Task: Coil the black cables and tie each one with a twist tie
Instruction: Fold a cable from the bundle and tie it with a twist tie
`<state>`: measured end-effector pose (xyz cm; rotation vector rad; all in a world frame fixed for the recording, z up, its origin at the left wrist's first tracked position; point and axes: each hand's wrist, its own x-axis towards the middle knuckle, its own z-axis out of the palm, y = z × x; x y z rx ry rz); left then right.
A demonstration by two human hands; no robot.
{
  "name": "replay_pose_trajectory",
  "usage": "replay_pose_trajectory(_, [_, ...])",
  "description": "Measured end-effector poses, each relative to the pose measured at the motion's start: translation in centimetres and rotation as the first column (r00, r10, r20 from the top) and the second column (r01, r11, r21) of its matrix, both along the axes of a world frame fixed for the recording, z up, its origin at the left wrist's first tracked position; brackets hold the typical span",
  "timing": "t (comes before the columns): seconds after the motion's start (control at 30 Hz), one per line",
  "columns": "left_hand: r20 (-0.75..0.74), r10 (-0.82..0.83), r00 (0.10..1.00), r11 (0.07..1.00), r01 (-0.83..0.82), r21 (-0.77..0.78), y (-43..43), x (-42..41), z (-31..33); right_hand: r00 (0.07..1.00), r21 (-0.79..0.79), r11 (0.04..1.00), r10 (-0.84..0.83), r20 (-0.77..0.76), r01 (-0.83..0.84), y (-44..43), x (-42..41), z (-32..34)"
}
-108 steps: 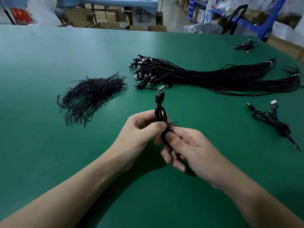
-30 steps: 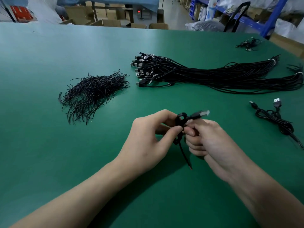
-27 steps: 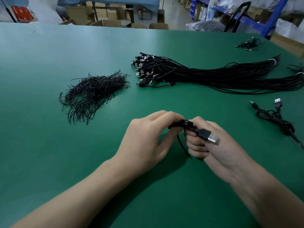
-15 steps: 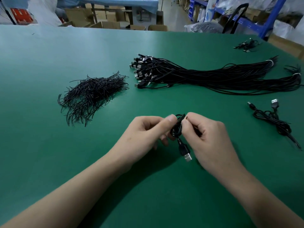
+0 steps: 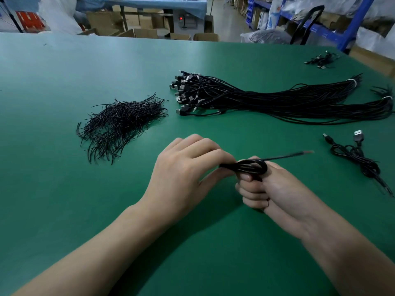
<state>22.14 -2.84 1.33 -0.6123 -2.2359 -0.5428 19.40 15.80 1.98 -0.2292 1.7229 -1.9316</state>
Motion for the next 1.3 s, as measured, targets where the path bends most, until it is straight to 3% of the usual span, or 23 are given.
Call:
replay_pose_trajectory(0.07, [-0.024, 0.017, 1.0, 1.0, -0.017, -0.013, -0.1, -0.1, 0.1, 0.998, 0.036, 0.999, -0.02, -0.061, 0.022, -0.1, 0.1, 0.0])
replay_pose_trajectory(0.17, [0.219, -0.03, 0.975, 0.973, -0.022, 0.229, 0.3, 0.4, 0.0, 0.937, 0.125, 0.98, -0.108, -0.333, 0.157, -0.4, 0.0, 0.0])
replay_pose_trajectory(0.27, [0.561, -0.281, 0.779, 0.811, -0.12, 0.572, 0.4, 0.5, -0.2, 0.735, 0.246, 0.921, -0.061, -0.676, 0.303, -0.3, 0.1, -0.2])
replay_pose_trajectory(0.33, [0.626, -0.455, 0.634, 0.702, -0.177, 0.689, 0.5, 0.4, -0.2, 0.596, 0.283, 0.881, 0.002, -0.803, 0.379, -0.2, 0.3, -0.3])
replay_pose_trajectory(0.4, [0.626, -0.511, 0.589, 0.668, -0.186, 0.721, 0.6, 0.5, 0.0, 0.537, 0.31, 0.862, 0.053, -0.842, 0.4, -0.2, 0.4, -0.4])
replay_pose_trajectory(0.63, [0.573, -0.618, 0.539, 0.581, -0.178, 0.794, 0.9, 0.6, 0.1, 0.482, 0.38, 0.83, 0.158, -0.862, 0.408, 0.0, 0.5, -0.2])
replay_pose_trajectory(0.77, [0.547, -0.627, 0.556, 0.557, -0.171, 0.813, 1.1, 0.7, 0.1, 0.519, 0.323, 0.872, 0.095, -0.849, 0.369, -0.2, 0.6, -0.2])
replay_pose_trajectory(0.87, [0.533, -0.542, 0.65, 0.604, -0.14, 0.785, 1.3, 0.8, 0.1, 0.632, 0.267, 0.896, -0.019, -0.775, 0.355, -0.5, 0.7, -0.1])
replay_pose_trajectory(0.97, [0.495, -0.353, 0.794, 0.74, -0.086, 0.667, 1.5, 0.8, 0.1, 0.857, 0.139, 0.962, -0.135, -0.498, 0.233, -0.9, 0.6, -0.1])
replay_pose_trajectory(1.03, [0.397, -0.202, 0.895, 0.84, -0.05, 0.541, 1.5, 0.9, 0.0, 0.95, 0.02, 0.986, -0.156, -0.272, 0.168, -1.0, 0.7, -0.1])
replay_pose_trajectory(1.13, [0.108, -0.007, 0.994, 0.972, -0.018, 0.233, 1.0, 0.7, -0.1, 0.989, -0.092, 0.99, -0.111, -0.093, 0.103, -0.9, 0.9, -0.3])
replay_pose_trajectory(1.2, [-0.101, 0.052, 0.994, 0.998, -0.048, 0.034, 0.7, 0.2, 0.0, 0.996, -0.138, 0.988, -0.075, -0.049, 0.068, -0.7, 0.9, -0.4])
replay_pose_trajectory(1.23, [-0.149, 0.062, 0.987, 0.998, -0.065, -0.015, 0.6, 0.0, 0.1, 0.996, -0.134, 0.988, -0.077, -0.039, 0.071, -0.6, 0.9, -0.4])
replay_pose_trajectory(1.3, [-0.103, 0.056, 0.993, 0.998, -0.055, 0.016, 0.5, -0.1, 0.1, 0.986, -0.078, 0.991, -0.119, -0.113, 0.111, -0.7, 0.7, -0.3])
